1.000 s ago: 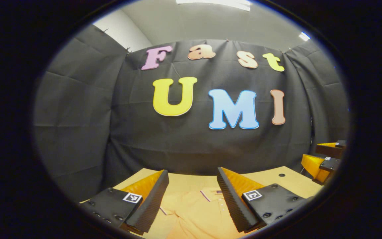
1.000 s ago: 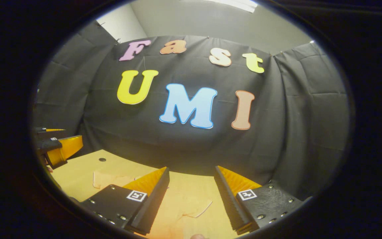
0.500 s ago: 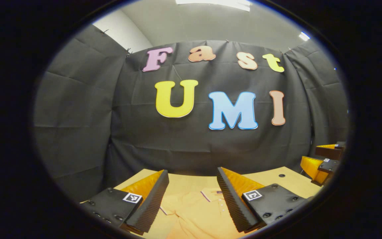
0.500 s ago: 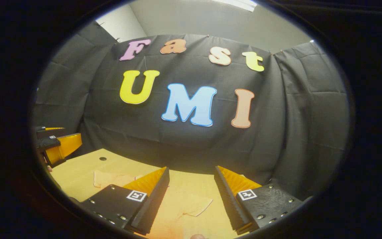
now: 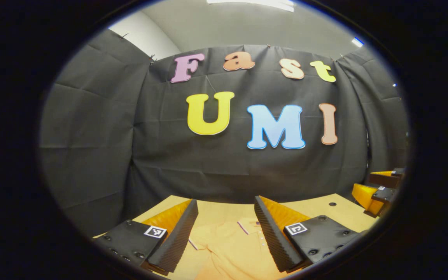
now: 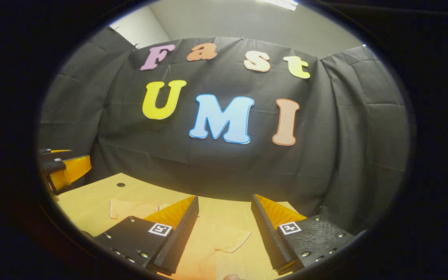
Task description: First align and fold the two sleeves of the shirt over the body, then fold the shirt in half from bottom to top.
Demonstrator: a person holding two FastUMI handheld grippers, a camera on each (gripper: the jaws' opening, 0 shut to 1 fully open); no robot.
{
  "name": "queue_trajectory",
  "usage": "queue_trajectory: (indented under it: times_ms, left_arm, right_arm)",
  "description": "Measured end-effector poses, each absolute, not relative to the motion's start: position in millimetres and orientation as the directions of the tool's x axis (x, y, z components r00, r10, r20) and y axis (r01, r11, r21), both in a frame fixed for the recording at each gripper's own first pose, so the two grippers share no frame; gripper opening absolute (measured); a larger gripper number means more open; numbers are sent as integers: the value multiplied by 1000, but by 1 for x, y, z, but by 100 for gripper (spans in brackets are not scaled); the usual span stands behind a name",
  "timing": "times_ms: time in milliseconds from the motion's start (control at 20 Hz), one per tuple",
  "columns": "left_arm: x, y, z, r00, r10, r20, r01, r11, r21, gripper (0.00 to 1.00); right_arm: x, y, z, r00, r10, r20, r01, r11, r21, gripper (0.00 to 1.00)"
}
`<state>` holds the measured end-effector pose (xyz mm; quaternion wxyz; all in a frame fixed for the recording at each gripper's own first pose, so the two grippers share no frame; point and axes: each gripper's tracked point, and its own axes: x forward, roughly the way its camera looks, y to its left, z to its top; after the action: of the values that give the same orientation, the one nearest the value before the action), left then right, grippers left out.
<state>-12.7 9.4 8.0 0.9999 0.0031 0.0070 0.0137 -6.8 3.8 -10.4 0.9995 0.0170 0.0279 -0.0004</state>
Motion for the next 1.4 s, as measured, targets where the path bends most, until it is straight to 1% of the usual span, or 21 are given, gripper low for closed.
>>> queue_trajectory:
  times_ms: [100, 150, 200, 300, 500, 550, 650, 700, 950, 1150, 1200, 1250, 1350, 1400]
  left_arm:
    - [-11, 10, 6, 999, 30, -21, -30, 1000, 4, 98]
    - [-9, 11, 4, 999, 32, -24, -32, 999, 2, 98]
    - [-8, 11, 2, 999, 32, -29, -32, 999, -1, 98]
    - [-6, 12, -2, 999, 35, -40, -35, 999, -5, 99]
    - [12, 6, -10, 997, 36, -61, -37, 999, -13, 98]
    - [16, 4, -12, 997, 34, -66, -34, 999, -12, 98]
    - [18, 1, -11, 997, 31, -64, -32, 999, -11, 98]
    - [19, 0, -12, 997, 31, -64, -31, 999, -8, 98]
    - [21, -4, -17, 996, 37, -79, -38, 999, -10, 98]
    - [12, 1, -26, 994, 63, -93, -66, 998, -19, 98]
    - [10, 4, -26, 993, 69, -95, -71, 997, -18, 98]
    - [9, 6, -26, 993, 76, -95, -78, 997, -14, 98]
    - [6, 11, -24, 992, 89, -92, -90, 996, -7, 98]
    - [5, 13, -26, 991, 96, -94, -96, 995, -4, 98]
  right_arm:
    - [7, 0, -15, 998, 2, -69, 1, 999, 36, 84]
    - [12, -1, -19, 997, 8, -77, -5, 999, 39, 82]
    - [18, -1, -25, 996, 15, -88, -11, 999, 45, 84]
    - [29, -7, -35, 993, 15, -114, -9, 999, 52, 85]
    - [53, -16, -55, 989, 8, -146, -4, 1000, 30, 85]
    - [59, -18, -60, 987, 8, -158, -4, 1000, 27, 83]
    - [71, -21, -77, 981, 11, -192, -5, 1000, 29, 83]
    - [77, -23, -86, 978, 12, -209, -5, 999, 33, 85]
    - [107, -35, -131, 949, 11, -316, 10, 998, 63, 85]
    - [129, -45, -166, 918, 0, -396, 38, 995, 88, 85]
    - [133, -47, -177, 908, 3, -420, 43, 994, 100, 83]
    - [138, -49, -187, 895, 2, -446, 51, 993, 106, 85]
    - [146, -51, -206, 873, -3, -488, 62, 993, 104, 85]
    - [151, -51, -215, 863, -3, -505, 64, 993, 103, 83]
